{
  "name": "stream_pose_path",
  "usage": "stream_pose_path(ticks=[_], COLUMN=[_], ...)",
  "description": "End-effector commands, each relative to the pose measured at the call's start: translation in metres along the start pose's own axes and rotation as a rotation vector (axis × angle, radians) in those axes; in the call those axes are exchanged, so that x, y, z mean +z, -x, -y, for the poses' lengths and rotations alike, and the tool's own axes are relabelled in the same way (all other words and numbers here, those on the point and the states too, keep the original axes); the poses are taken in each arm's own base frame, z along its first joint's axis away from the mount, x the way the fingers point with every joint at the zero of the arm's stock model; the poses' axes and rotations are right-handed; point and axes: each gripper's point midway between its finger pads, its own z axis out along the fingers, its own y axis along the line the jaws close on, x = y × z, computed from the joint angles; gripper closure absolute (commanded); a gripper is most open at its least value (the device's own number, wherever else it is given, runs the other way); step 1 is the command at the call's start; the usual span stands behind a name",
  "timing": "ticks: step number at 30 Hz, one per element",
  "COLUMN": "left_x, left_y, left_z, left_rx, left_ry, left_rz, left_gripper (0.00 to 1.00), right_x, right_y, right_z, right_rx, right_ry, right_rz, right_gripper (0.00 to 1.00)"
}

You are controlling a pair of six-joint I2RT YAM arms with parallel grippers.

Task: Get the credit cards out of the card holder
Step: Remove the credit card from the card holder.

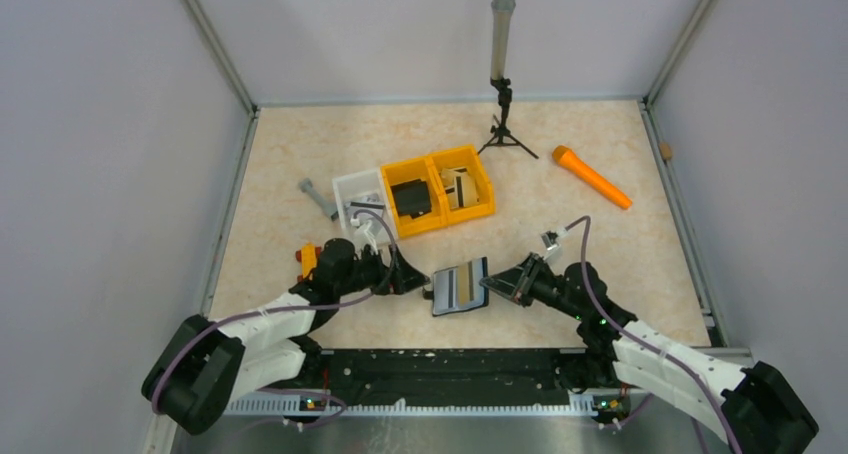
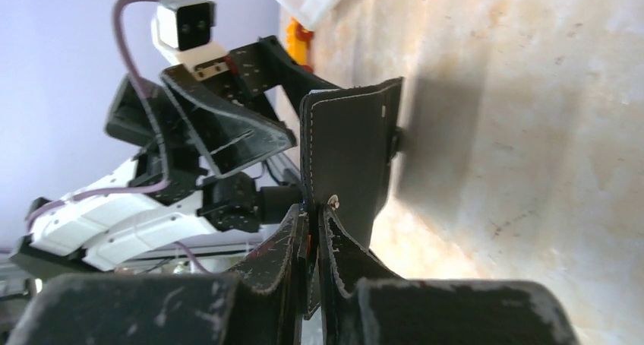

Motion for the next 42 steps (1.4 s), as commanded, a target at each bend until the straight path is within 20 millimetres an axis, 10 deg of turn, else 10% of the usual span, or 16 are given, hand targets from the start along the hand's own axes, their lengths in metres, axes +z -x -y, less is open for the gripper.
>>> stream_pose_path(ticks=[1, 27, 37, 42], left_x=[0.001, -0.007, -0.025, -0.023], left_y=[0.014, 0.029, 0.036, 0.036], left_z=[0.024, 0.097, 0.125, 0.121], left_rx=[0.022, -0.086, -0.07, -0.062], left_ry=[-0.138, -0.6, -0.718, -0.691], left_rz=[0.011, -0.027, -0.048, -0.051], left_gripper=[0.01, 0.04, 0.56, 0.63], right_x=[-0.008, -0.028, -0.03, -0.031], right_y=[0.011, 0.016, 0.017, 0.017], right_z=[-0.051, -0.086, -0.089, -0.092], right_rx=[0.03, 0.137, 0.134, 0.129], right_ry=[0.203, 0.387, 0.397, 0.406], right_rz=[0.027, 0.044, 0.046, 0.044], right_gripper=[1.0, 1.0, 1.0, 1.0])
